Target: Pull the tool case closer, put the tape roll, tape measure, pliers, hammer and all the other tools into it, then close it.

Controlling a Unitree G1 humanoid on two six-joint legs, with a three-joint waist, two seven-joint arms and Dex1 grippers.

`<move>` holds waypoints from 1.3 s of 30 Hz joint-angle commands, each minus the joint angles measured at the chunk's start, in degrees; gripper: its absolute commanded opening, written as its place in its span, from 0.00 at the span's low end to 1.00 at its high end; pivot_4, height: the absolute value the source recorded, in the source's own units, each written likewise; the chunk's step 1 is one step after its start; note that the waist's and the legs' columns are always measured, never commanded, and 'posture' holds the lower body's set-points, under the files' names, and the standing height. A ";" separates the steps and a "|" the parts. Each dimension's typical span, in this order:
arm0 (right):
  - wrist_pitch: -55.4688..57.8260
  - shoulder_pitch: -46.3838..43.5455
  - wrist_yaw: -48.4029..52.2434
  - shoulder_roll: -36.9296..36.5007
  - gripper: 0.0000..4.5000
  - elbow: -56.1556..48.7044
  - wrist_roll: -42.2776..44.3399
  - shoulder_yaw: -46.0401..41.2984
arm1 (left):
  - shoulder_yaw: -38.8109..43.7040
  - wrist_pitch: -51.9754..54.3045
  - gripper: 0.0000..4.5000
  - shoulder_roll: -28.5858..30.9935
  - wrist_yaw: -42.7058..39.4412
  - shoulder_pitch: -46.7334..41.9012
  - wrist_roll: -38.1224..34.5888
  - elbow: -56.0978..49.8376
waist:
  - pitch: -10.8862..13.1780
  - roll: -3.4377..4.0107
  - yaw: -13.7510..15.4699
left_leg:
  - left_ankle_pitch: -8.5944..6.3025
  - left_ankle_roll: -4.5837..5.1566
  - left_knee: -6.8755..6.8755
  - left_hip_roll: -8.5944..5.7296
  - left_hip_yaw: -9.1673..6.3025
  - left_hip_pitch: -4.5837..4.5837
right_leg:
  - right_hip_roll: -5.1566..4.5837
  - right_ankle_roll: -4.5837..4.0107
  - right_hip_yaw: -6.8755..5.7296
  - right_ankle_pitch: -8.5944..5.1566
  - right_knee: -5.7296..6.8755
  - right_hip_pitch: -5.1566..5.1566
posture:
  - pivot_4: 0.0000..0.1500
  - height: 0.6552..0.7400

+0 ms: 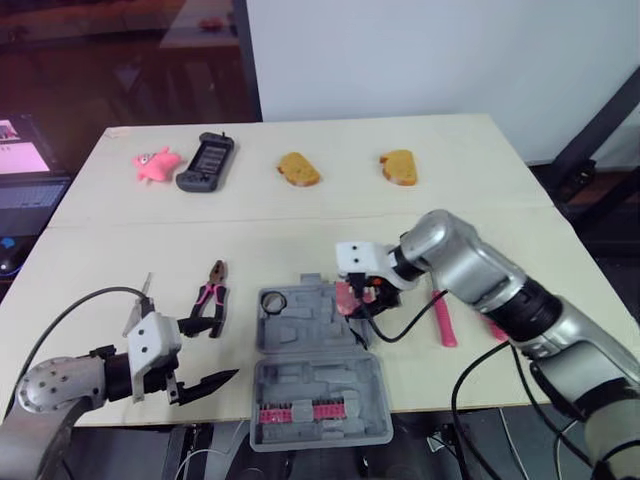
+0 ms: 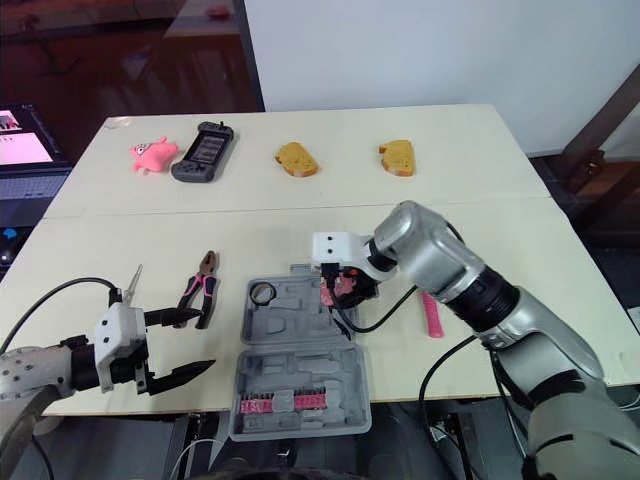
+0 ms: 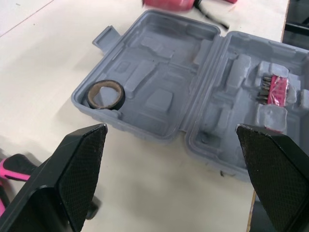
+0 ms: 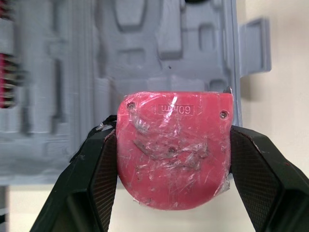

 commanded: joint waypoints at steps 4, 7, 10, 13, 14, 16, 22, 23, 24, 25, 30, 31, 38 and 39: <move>-4.05 -0.98 -3.85 2.39 0.63 5.08 -6.47 2.85 | 1.23 -0.17 1.00 0.22 1.80 0.89 0.66 -1.90 | 0.00 0.00 0.05 | 0.00 -0.01 0.00 0.00 0.00 0.00 | 0.03 0.04 -0.01 0.02 0.00 -0.01 | 1.00 1.00; -4.99 -0.85 -4.57 4.06 0.63 6.72 -8.35 3.92 | 0.87 -0.37 1.00 0.26 2.22 0.75 1.16 -1.65 | 0.00 0.00 -0.01 | 0.01 -0.01 -0.01 0.00 0.00 0.00 | 0.05 0.04 -0.01 0.02 0.01 -0.02 | 1.00 1.00; -5.08 -0.77 -4.25 5.42 0.63 7.66 -8.93 4.05 | 0.65 -0.09 1.00 0.17 2.43 0.55 1.24 -1.90 | 0.00 0.01 -0.10 | 0.01 -0.02 -0.01 0.01 0.00 0.00 | 0.07 0.05 0.00 0.03 0.03 -0.03 | 1.00 1.00; -5.76 -0.76 -3.93 6.23 0.63 8.42 -9.63 4.43 | 0.57 0.09 1.00 0.18 2.57 0.47 1.24 -2.11 | 0.00 0.00 -0.08 | 0.01 -0.02 -0.01 0.01 -0.01 0.00 | 0.07 0.05 -0.01 0.03 0.03 -0.02 | 1.00 1.00; -6.00 -0.79 -4.03 6.60 0.63 8.73 -9.90 4.43 | 0.58 0.14 1.00 0.17 2.65 0.53 1.22 -2.24 | 0.00 0.00 -0.08 | 0.01 -0.02 0.00 0.01 -0.01 0.00 | 0.07 0.05 0.00 0.03 0.03 -0.02 | 1.00 1.00; -6.32 -0.80 -4.06 7.35 0.63 9.23 -10.34 4.27 | 0.58 0.27 1.00 0.14 2.87 0.70 1.17 -2.60 | 0.00 0.01 -0.09 | 0.01 -0.02 0.00 0.01 -0.01 0.00 | 0.08 0.05 -0.01 0.03 0.03 -0.02 | 1.00 1.00; -7.12 -0.99 -4.63 9.04 0.63 11.71 -11.09 3.83 | 0.37 1.27 1.00 0.12 3.54 0.98 0.70 -3.47 | 0.00 0.01 -0.21 | 0.01 -0.02 -0.01 0.02 -0.01 0.01 | 0.09 0.05 0.00 0.03 0.04 -0.02 | 1.00 1.00; -7.58 -1.08 -4.67 9.12 0.63 12.27 -11.34 3.93 | 0.35 1.69 1.00 0.14 3.67 0.81 0.52 -3.60 | 0.00 0.01 -0.26 | 0.01 -0.02 -0.01 0.03 -0.01 0.02 | 0.10 0.05 0.00 0.03 0.04 -0.02 | 1.00 1.00; -7.96 -1.13 -4.62 9.15 0.63 12.63 -11.56 3.96 | 0.35 2.05 1.00 0.14 3.77 0.68 0.43 -3.76 | -0.01 0.00 -0.29 | 0.01 -0.02 -0.02 0.03 -0.01 0.06 | 0.10 0.05 0.00 0.03 0.04 -0.01 | 1.00 1.00; -8.11 -1.22 -4.64 9.23 0.63 12.84 -11.72 3.86 | 0.36 2.34 1.00 0.13 3.81 0.54 0.34 -3.90 | -0.01 0.00 -0.30 | 0.01 -0.02 -0.02 0.04 -0.01 0.09 | 0.12 0.04 0.00 0.04 0.04 0.04 | 1.00 1.00; -9.38 -1.71 -4.49 8.68 0.86 12.24 -12.17 3.16 | 0.23 2.99 1.00 0.26 3.59 0.01 0.35 -3.87 | -0.01 0.00 -0.25 | 0.02 -0.03 -0.01 0.05 -0.03 0.11 | 0.15 0.01 -0.01 0.06 0.04 0.02 | 1.00 1.00; -9.41 -1.83 -4.35 8.41 0.94 11.76 -12.18 2.83 | 0.16 3.09 1.00 0.30 3.50 -0.27 0.35 -3.66 | 0.00 0.01 -0.23 | 0.02 -0.04 -0.01 0.05 -0.03 0.11 | 0.15 0.01 0.00 0.06 0.04 0.01 | 1.00 1.00; -5.92 -2.22 -1.34 4.45 0.99 4.54 -10.25 -1.66 | -0.66 3.96 1.00 0.56 2.36 -3.58 0.05 -2.36 | 0.01 0.03 0.09 | 0.03 -0.04 0.00 0.02 -0.04 0.06 | 0.13 0.01 -0.01 0.06 0.03 -0.04 | 1.00 1.00; -4.91 -1.82 -0.37 3.47 0.99 2.50 -9.39 -2.76 | -0.71 4.09 1.00 0.56 2.18 -4.10 -0.07 -2.09 | 0.01 0.03 0.07 | 0.02 -0.04 -0.01 0.02 -0.04 0.05 | 0.12 0.01 -0.01 0.07 0.02 -0.01 | 1.00 1.00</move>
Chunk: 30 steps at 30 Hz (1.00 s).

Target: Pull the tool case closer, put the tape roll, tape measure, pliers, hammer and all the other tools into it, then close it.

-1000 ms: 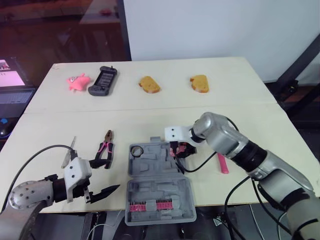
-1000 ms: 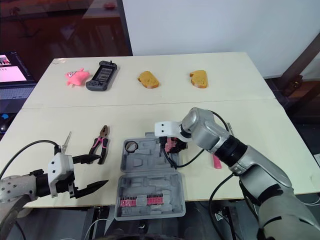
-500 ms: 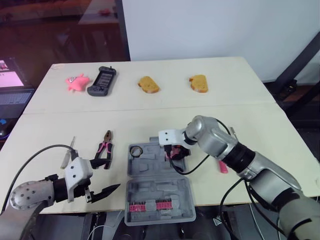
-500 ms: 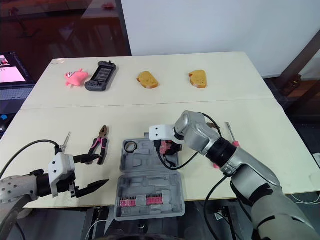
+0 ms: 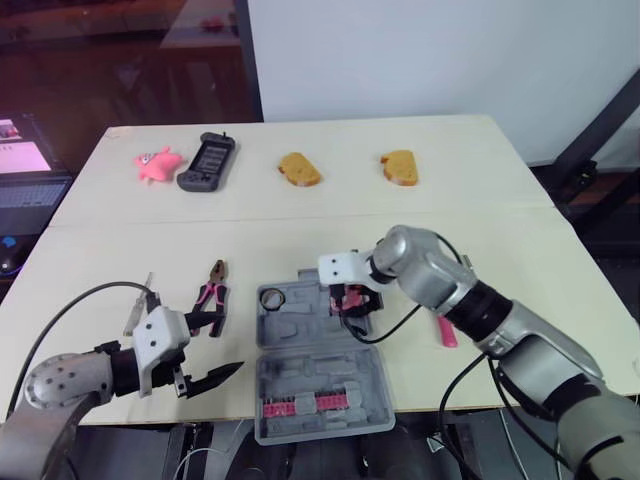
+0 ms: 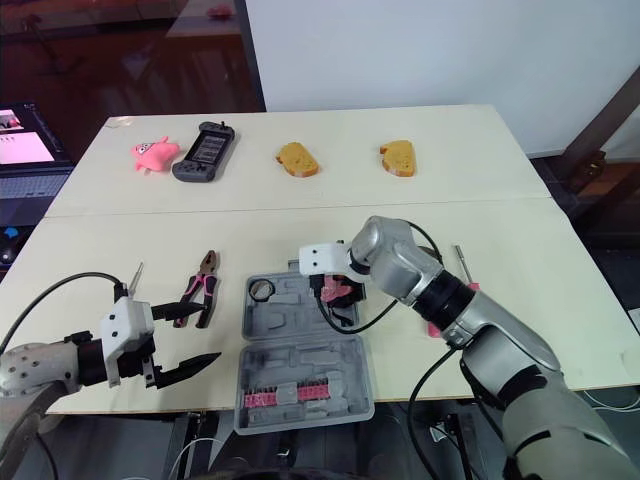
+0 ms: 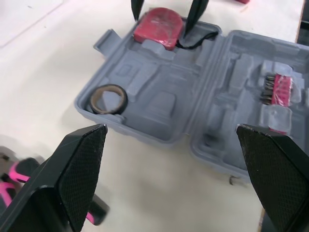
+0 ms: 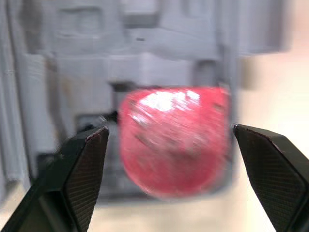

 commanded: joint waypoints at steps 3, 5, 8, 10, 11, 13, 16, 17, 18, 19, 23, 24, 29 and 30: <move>3.75 0.70 3.01 -3.27 0.99 -10.33 4.60 -7.43 | -0.21 0.01 1.00 0.54 -1.46 -2.34 -1.12 0.79 | 0.00 0.00 -0.01 | 0.00 0.00 -0.03 0.00 0.00 -0.03 | 0.00 0.00 -0.01 0.00 0.01 0.00 | 1.00 1.00; 5.00 2.11 1.82 -2.48 0.99 -12.16 7.85 -11.69 | -0.45 0.14 1.00 0.52 -1.96 -3.27 -1.18 1.31 | 0.00 0.00 -0.18 | 0.00 0.00 -0.04 0.02 0.00 -0.02 | 0.00 0.00 0.00 0.00 0.00 0.01 | 1.00 1.00; -0.36 6.31 -1.03 -2.16 0.99 -14.56 11.59 -17.43 | -0.58 0.23 1.00 0.46 -2.68 -4.49 -1.61 1.78 | 0.00 -0.01 -0.03 | 0.00 0.00 -0.03 0.02 0.00 -0.02 | 0.00 0.00 -0.01 0.00 0.00 0.03 | 1.00 1.00; -2.39 10.57 -3.74 -1.04 0.99 -16.39 14.85 -22.16 | -0.52 0.41 1.00 0.43 -3.18 -5.21 -2.34 1.83 | -0.01 -0.01 0.06 | 0.00 0.00 -0.04 0.01 0.00 -0.02 | -0.02 0.00 0.00 0.00 -0.02 0.04 | 1.00 1.00; -3.08 12.33 -3.97 -0.98 0.94 -17.14 16.37 -23.65 | -0.52 0.58 1.00 0.52 -3.30 -5.47 -2.58 1.81 | -0.01 -0.01 0.14 | 0.00 0.00 -0.03 0.01 0.00 -0.02 | -0.02 0.00 0.00 0.00 -0.03 0.05 | 1.00 1.00; -2.15 14.52 -2.13 -1.46 0.80 -18.09 19.87 -24.85 | -0.51 0.83 1.00 0.72 -3.49 -5.88 -2.74 1.89 | 0.00 -0.02 0.15 | 0.00 0.00 -0.03 -0.01 0.00 -0.03 | -0.03 0.01 0.00 0.00 -0.03 0.06 | 1.00 1.00; -5.78 16.11 -3.58 -2.10 0.50 -15.81 19.32 -24.19 | -0.45 1.29 1.00 0.67 -3.76 -6.31 -2.86 1.79 | 0.00 -0.02 -0.13 | 0.00 0.00 0.00 0.00 0.01 -0.01 | -0.03 0.00 0.01 0.00 -0.03 0.08 | 1.00 1.00; -7.32 16.40 -4.41 -1.91 0.50 -14.55 19.08 -24.18 | -0.45 1.44 1.00 0.64 -3.80 -6.39 -2.92 1.71 | 0.00 -0.01 -0.19 | 0.00 0.00 -0.01 0.01 0.01 -0.01 | -0.02 -0.01 0.01 0.00 -0.02 0.07 | 1.00 1.00; -8.77 16.66 -4.72 -1.97 0.50 -13.34 18.94 -24.01 | -0.41 1.55 1.00 0.64 -3.83 -6.40 -3.01 1.63 | 0.00 -0.01 -0.18 | 0.00 0.01 -0.01 0.02 0.01 0.00 | -0.02 -0.01 0.01 0.00 -0.01 0.07 | 1.00 1.00; -10.42 16.89 -4.94 -2.02 0.50 -12.22 18.82 -23.85 | -0.39 1.64 1.00 0.66 -3.83 -6.36 -3.08 1.56 | 0.00 -0.01 -0.15 | 0.00 0.00 -0.02 0.03 0.01 0.00 | -0.01 -0.01 0.01 0.00 -0.01 0.06 | 1.00 1.00; -15.06 17.07 -7.69 -0.91 0.50 -5.20 17.37 -23.04 | -0.27 1.86 1.00 0.81 -3.84 -5.92 -3.21 1.09 | 0.00 -0.02 -0.04 | 0.00 0.01 -0.02 0.00 0.01 0.00 | -0.02 0.00 0.01 0.00 -0.03 0.08 | 1.00 1.00; -15.71 17.01 -7.85 -0.84 0.50 -4.24 17.19 -22.86 | -0.23 1.95 1.00 0.83 -3.84 -5.90 -3.21 1.01 | 0.00 -0.02 -0.03 | 0.00 0.01 -0.01 0.00 0.01 0.00 | -0.02 0.00 0.02 0.00 -0.03 0.08 | 1.00 1.00; -19.51 17.73 -8.32 0.36 0.50 1.05 16.49 -21.57 | -0.06 2.11 1.00 0.88 -3.65 -5.84 -3.09 0.70 | 0.00 -0.01 -0.05 | 0.00 0.00 -0.02 0.01 0.01 0.00 | -0.01 0.00 0.02 0.00 -0.02 0.07 | 1.00 1.00; -19.77 17.84 -8.24 0.58 0.44 1.64 16.71 -21.69 | -0.06 2.14 1.00 0.91 -3.61 -5.85 -3.03 0.67 | 0.00 -0.01 -0.04 | 0.00 0.00 -0.02 0.01 0.01 0.00 | -0.01 0.00 0.02 0.00 -0.02 0.08 | 1.00 1.00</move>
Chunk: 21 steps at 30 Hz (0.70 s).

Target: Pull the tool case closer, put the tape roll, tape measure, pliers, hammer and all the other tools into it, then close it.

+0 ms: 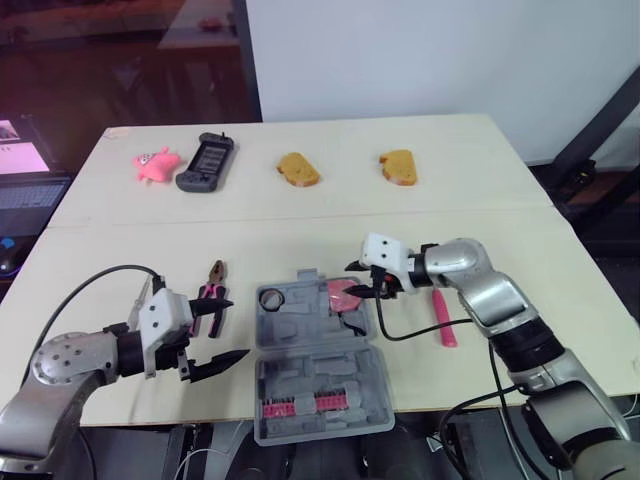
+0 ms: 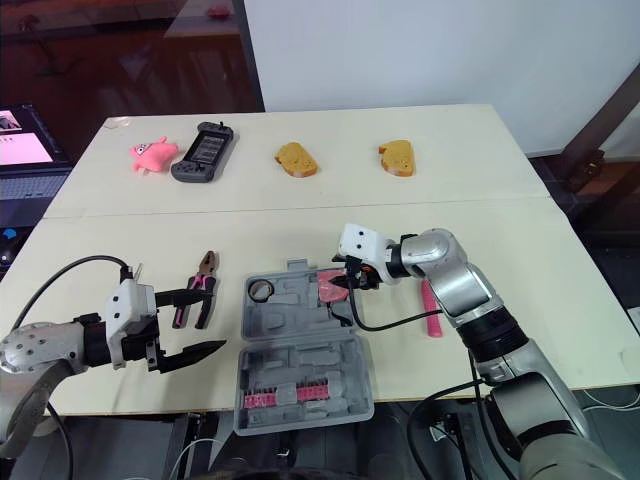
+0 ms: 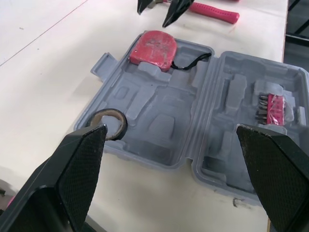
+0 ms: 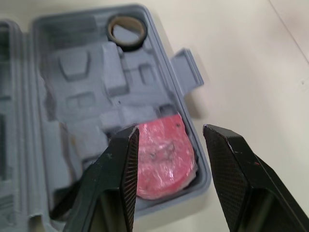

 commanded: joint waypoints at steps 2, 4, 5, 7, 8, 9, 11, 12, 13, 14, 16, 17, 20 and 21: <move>-2.48 0.41 -0.28 1.19 0.32 1.31 0.41 -0.33 | 1.14 -0.14 1.00 0.79 0.12 0.15 -0.57 -1.53 | 0.00 0.00 0.00 | 0.00 0.00 0.00 0.00 0.00 0.00 | 0.00 0.00 0.00 0.00 0.00 -0.01 | 1.00 1.00; -4.22 0.83 -0.12 0.72 0.22 1.16 -0.50 0.11 | 1.32 -0.28 1.00 0.83 0.08 0.38 -0.55 -1.50 | 0.00 0.00 0.00 | 0.00 0.00 0.00 0.00 0.00 0.00 | 0.00 0.00 0.01 0.00 0.00 -0.01 | 1.00 1.00; -4.49 0.98 -0.07 0.65 0.22 1.10 -0.59 0.11 | 1.38 -0.32 1.00 0.83 0.05 0.47 -0.57 -1.50 | 0.00 0.00 0.00 | 0.00 0.00 0.00 0.00 0.00 0.00 | 0.00 0.00 0.00 0.00 0.00 0.00 | 1.00 1.00; -4.32 1.54 0.08 0.63 0.22 1.17 -0.42 -0.02 | 1.35 -0.35 1.00 0.84 0.00 0.41 -0.60 -1.47 | 0.00 0.00 0.02 | 0.00 0.00 0.00 0.00 0.00 0.00 | 0.00 0.00 0.00 0.00 0.00 0.00 | 1.00 1.00; -4.27 1.65 -0.07 0.79 0.22 1.43 -0.39 -0.14 | 1.32 -0.34 1.00 0.83 -0.01 0.30 -0.64 -1.39 | 0.00 0.00 0.02 | 0.00 0.00 0.00 0.00 0.00 0.00 | 0.00 0.00 0.00 0.00 0.00 0.00 | 1.00 1.00; -4.29 1.70 -0.20 0.90 0.22 1.63 -0.42 -0.21 | 1.29 -0.34 1.00 0.82 -0.02 0.21 -0.66 -1.34 | 0.00 0.00 0.03 | 0.00 0.00 0.00 0.00 0.00 0.00 | 0.00 0.00 0.00 0.00 0.00 0.00 | 1.00 1.00; -4.52 1.50 -0.70 1.28 0.22 2.42 -0.69 -0.28 | 1.22 -0.37 1.00 0.86 -0.06 0.02 -0.60 -1.19 | 0.00 0.00 0.04 | 0.00 0.00 0.01 0.00 0.00 0.00 | 0.00 0.00 0.00 0.00 0.00 0.00 | 1.00 1.00; -4.48 1.42 -0.85 1.43 0.22 2.78 -0.75 -0.29 | 1.19 -0.36 1.00 0.88 -0.07 -0.08 -0.58 -1.13 | 0.00 0.00 0.04 | 0.00 0.00 0.01 0.00 0.00 0.00 | 0.00 0.00 0.00 0.00 0.00 0.00 | 1.00 1.00; -4.41 1.41 -0.98 1.59 0.22 3.08 -0.74 -0.32 | 1.17 -0.37 1.00 0.89 -0.09 -0.15 -0.56 -1.10 | 0.00 0.00 0.04 | 0.00 0.00 0.01 0.00 0.00 0.00 | 0.00 0.00 0.00 0.00 0.00 0.00 | 1.00 1.00; -4.39 1.43 -1.11 1.73 0.22 3.40 -0.76 -0.35 | 1.15 -0.38 1.00 0.91 -0.11 -0.19 -0.53 -1.09 | 0.00 0.00 0.04 | 0.00 0.00 0.01 0.00 0.00 0.00 | 0.00 0.00 0.00 0.00 0.01 0.00 | 1.00 1.00; -3.96 1.38 -1.96 2.23 0.22 5.05 -1.13 -0.39 | 1.12 -0.49 1.00 0.87 -0.14 -0.26 -0.49 -1.02 | 0.00 0.00 0.01 | 0.00 0.00 0.00 0.00 0.00 0.00 | 0.01 0.00 0.00 0.00 0.00 0.00 | 1.00 1.00; -3.74 1.61 -2.58 2.47 0.22 6.90 -1.78 -0.01 | 1.18 -0.65 1.00 0.61 -0.05 -0.38 -0.65 -0.97 | 0.00 0.00 0.00 | 0.00 0.00 0.00 0.00 0.00 0.00 | 0.00 0.00 0.00 0.00 0.00 0.00 | 1.00 1.00; -6.25 3.46 -3.38 2.10 0.22 11.79 -4.94 2.76 | 1.06 -0.73 1.00 0.29 0.17 -0.46 -0.71 -1.09 | -0.02 -0.02 0.01 | 0.00 0.00 0.00 0.00 0.00 0.06 | 0.01 0.00 0.00 0.00 0.00 0.07 | 1.00 1.00; -6.44 4.14 -3.17 2.39 0.22 12.68 -4.71 2.98 | 1.00 -0.67 1.00 0.30 0.22 -0.45 -0.68 -1.16 | -0.03 -0.04 0.03 | 0.00 0.00 0.00 0.00 0.00 0.11 | 0.01 0.00 0.00 0.00 0.00 0.12 | 1.00 1.00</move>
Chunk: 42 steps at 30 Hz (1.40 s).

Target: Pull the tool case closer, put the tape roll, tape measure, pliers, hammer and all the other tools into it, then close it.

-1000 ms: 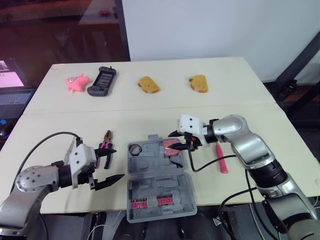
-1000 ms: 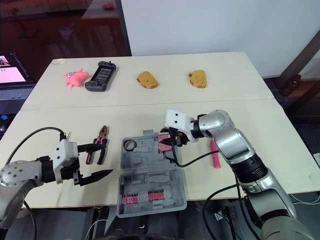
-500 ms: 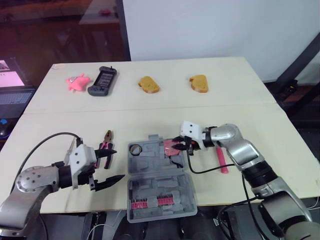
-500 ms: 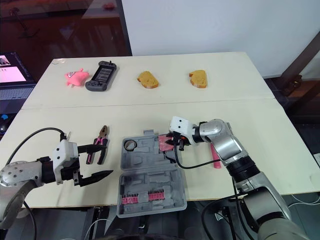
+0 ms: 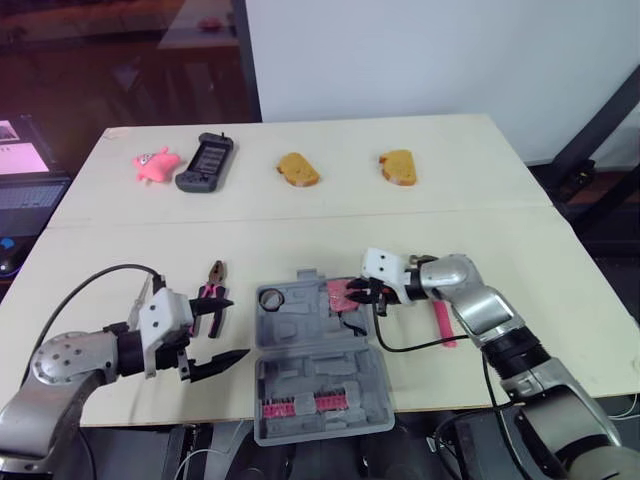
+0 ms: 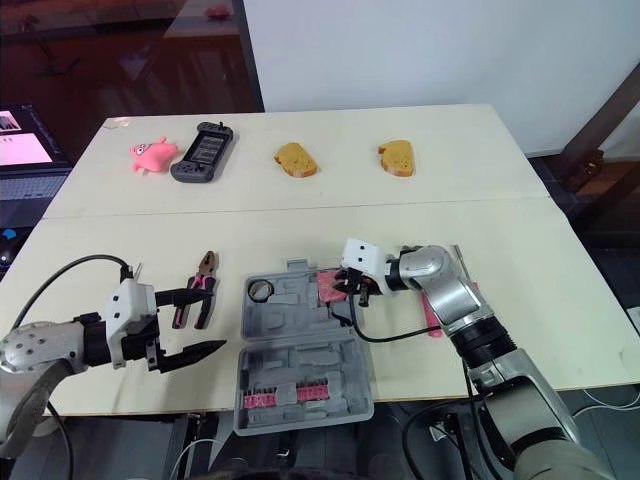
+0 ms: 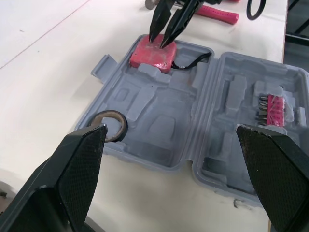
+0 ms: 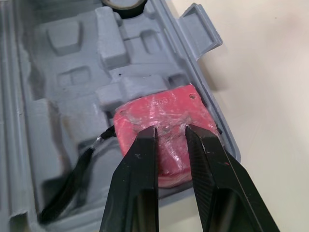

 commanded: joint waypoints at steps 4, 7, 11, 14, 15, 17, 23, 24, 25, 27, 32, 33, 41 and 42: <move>-1.87 3.65 0.37 0.68 0.22 7.51 -2.25 2.66 | 1.12 -0.76 1.00 0.33 0.13 0.38 -0.61 -1.35 | -0.06 -0.09 0.16 | -0.01 0.00 -0.05 0.00 -0.02 0.55 | 0.00 -0.17 -0.01 -0.10 -0.11 0.39 | 1.00 1.00; -4.17 4.10 -0.19 2.95 0.22 12.51 -0.46 0.62 | 1.05 -0.90 1.00 0.49 0.02 0.41 -0.40 -1.09 | -0.21 -0.18 0.05 | -0.04 0.01 -0.18 0.02 -0.06 0.95 | 0.00 -0.19 -0.04 -0.15 -0.32 0.91 | 1.00 1.00; -7.32 4.45 -0.05 3.69 0.22 18.50 -1.35 0.38 | 0.94 -0.37 1.00 0.60 0.22 -0.19 -0.52 -1.04 | -0.69 -0.23 -0.08 | -0.04 0.01 -0.20 0.05 -0.06 1.04 | 0.04 -0.18 -0.03 -0.14 -0.33 0.91 | 1.00 1.00; -10.00 4.48 -0.31 4.57 0.22 21.23 -0.81 -0.46 | 1.31 -0.13 1.00 0.61 0.24 0.20 -0.72 -1.08 | -1.05 -0.37 -0.06 | -0.04 0.01 -0.27 0.05 -0.06 1.22 | 0.04 -0.19 -0.02 -0.14 -0.37 1.05 | 1.00 1.00; -10.83 4.33 -0.18 4.83 0.22 21.20 -0.13 -1.17 | 1.50 0.17 1.00 0.58 0.29 0.40 -1.01 -1.15 | -1.11 -0.46 -0.03 | -0.04 0.01 -0.38 0.05 -0.06 1.35 | 0.03 -0.19 -0.01 -0.15 -0.42 1.13 | 1.00 1.00; -12.35 3.91 -0.38 5.36 0.22 20.49 1.36 -3.17 | 1.82 0.86 1.00 0.42 0.47 0.62 -1.69 -1.22 | -1.14 -0.46 0.04 | -0.04 0.00 -0.75 0.05 -0.06 1.85 | 0.04 -0.23 0.05 -0.17 -0.77 1.59 | 1.00 1.00; -13.10 3.54 -2.01 3.99 0.34 10.43 6.92 -10.16 | 4.47 1.37 1.00 -1.84 2.17 -0.94 -4.23 2.66 | -0.92 -0.13 0.14 | -0.03 0.02 -0.88 0.03 -0.06 1.65 | 0.04 -0.25 0.10 -0.18 -0.95 1.36 | 1.00 1.00; -12.11 4.64 -0.74 2.61 0.41 6.93 7.72 -10.60 | 5.21 0.54 1.00 -2.48 2.48 -1.25 -4.34 3.88 | -0.87 -0.04 0.24 | -0.03 0.02 -0.89 0.01 -0.07 1.56 | 0.04 -0.24 0.10 -0.17 -0.91 1.23 | 1.00 1.00; -10.97 5.98 -0.37 0.93 0.52 3.29 8.00 -11.16 | 6.10 -0.73 1.00 -2.86 2.43 -1.20 -4.08 5.44 | -0.84 0.02 0.31 | -0.02 0.02 -0.89 0.01 -0.07 1.29 | 0.04 -0.17 0.10 -0.12 -0.87 0.98 | 1.00 1.00; -7.74 9.07 -0.28 -2.38 0.75 -3.96 9.52 -13.21 | 8.01 -2.89 1.00 -2.97 0.99 -0.11 -3.96 8.38 | -0.83 0.02 0.25 | 0.01 -0.01 -0.88 -0.01 -0.09 0.67 | 0.05 -0.01 0.08 -0.02 -0.74 0.53 | 1.00 1.00; 0.35 19.65 -3.68 -9.65 0.99 -15.76 15.94 -26.01 | 15.61 -9.09 1.00 -1.97 0.64 2.05 -2.49 19.02 | -0.81 0.04 0.18 | -0.01 -0.02 -1.12 0.00 -0.05 0.37 | -0.01 -0.03 0.10 -0.03 -0.87 0.19 | 1.00 1.00; 0.81 22.27 -4.30 -10.72 0.99 -16.53 16.76 -28.91 | 17.25 -9.78 1.00 -2.00 1.08 2.04 -2.69 21.20 | -0.81 0.04 0.32 | -0.01 -0.02 -1.11 -0.01 -0.05 0.33 | -0.01 -0.03 0.09 -0.03 -0.88 0.16 | 1.00 1.00; -7.91 36.29 -10.69 -12.28 0.99 -9.86 20.03 -50.12 | 27.06 -18.10 1.00 0.79 2.56 -1.32 -2.21 45.35 | -0.78 -0.01 0.79 | -0.01 0.02 -0.82 -0.03 0.04 0.26 | -0.07 -0.23 0.11 -0.13 -0.95 0.26 | 1.00 1.00; -8.49 36.54 -11.05 -12.55 0.99 -7.78 20.80 -52.14 | 27.85 -18.61 1.00 1.44 2.98 -1.64 -2.18 47.81 | -0.76 -0.04 0.74 | -0.01 0.02 -0.80 -0.02 0.04 0.30 | -0.08 -0.25 0.13 -0.12 -0.95 0.30 | 1.00 1.00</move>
